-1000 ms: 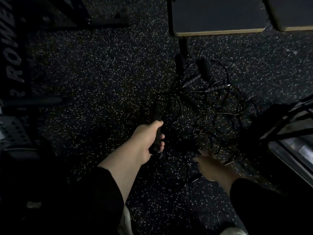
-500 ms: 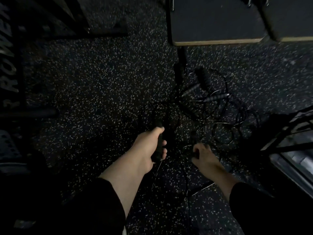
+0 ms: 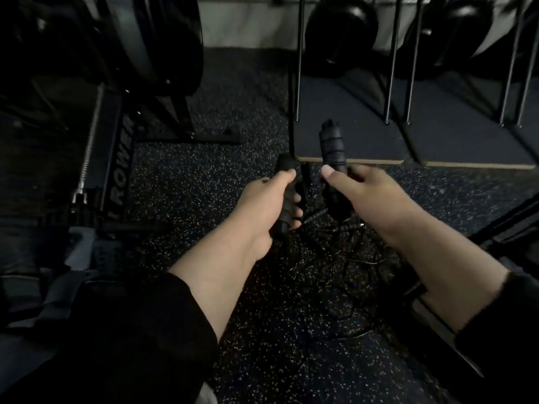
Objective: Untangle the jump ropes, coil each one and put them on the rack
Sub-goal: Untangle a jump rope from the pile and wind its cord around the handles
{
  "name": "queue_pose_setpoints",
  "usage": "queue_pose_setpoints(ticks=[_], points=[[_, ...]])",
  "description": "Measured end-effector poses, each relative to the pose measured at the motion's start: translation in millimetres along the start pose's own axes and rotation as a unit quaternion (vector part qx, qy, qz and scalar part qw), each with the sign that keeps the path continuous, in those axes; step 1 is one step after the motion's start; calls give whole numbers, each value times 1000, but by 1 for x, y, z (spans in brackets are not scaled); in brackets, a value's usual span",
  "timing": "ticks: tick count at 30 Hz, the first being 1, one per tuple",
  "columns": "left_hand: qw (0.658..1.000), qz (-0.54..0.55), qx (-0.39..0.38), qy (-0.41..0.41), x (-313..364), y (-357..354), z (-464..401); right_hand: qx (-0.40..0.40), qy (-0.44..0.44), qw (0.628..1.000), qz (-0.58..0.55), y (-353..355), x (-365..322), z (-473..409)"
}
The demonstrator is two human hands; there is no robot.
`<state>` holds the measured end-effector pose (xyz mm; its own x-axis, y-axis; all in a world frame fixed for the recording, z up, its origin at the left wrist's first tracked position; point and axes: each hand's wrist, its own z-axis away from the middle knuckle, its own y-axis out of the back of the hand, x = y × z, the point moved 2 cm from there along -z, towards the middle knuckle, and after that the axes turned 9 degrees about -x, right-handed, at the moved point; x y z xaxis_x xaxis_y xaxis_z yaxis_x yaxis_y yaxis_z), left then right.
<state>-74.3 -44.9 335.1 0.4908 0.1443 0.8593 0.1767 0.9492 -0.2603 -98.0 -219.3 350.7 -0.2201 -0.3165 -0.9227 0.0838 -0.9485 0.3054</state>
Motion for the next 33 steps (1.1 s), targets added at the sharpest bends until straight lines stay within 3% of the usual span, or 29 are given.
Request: queue_pose_setpoints(ticks=[3, 9, 12, 15, 17, 20, 27, 31, 33], points=[[999, 47, -7, 20, 38, -2, 41, 39, 74, 979, 186, 10, -54, 37], [992, 92, -69, 56, 70, -9, 113, -19, 106, 974, 197, 7, -97, 96], [994, 70, -81, 28, 78, -15, 138, -73, 73, 993, 55, -8, -112, 123], [998, 14, -63, 0, 82, -18, 156, -110, 34, 989, -95, -24, -125, 145], [998, -16, -54, -21, 82, -19, 164, -109, 40, 989, -93, -33, -135, 155], [996, -34, -62, -58, 81, -16, 174, -8, 65, 997, -27, -43, -148, 162], [994, -13, -67, -85, 81, -7, 187, 78, 53, 990, -109, -52, -148, 170], [995, 8, -61, -80, 68, -13, 187, 42, -9, 992, -122, -60, -138, 177], [995, 29, -63, -78, 62, -18, 185, -13, -57, 977, -203, -65, -131, 184]])
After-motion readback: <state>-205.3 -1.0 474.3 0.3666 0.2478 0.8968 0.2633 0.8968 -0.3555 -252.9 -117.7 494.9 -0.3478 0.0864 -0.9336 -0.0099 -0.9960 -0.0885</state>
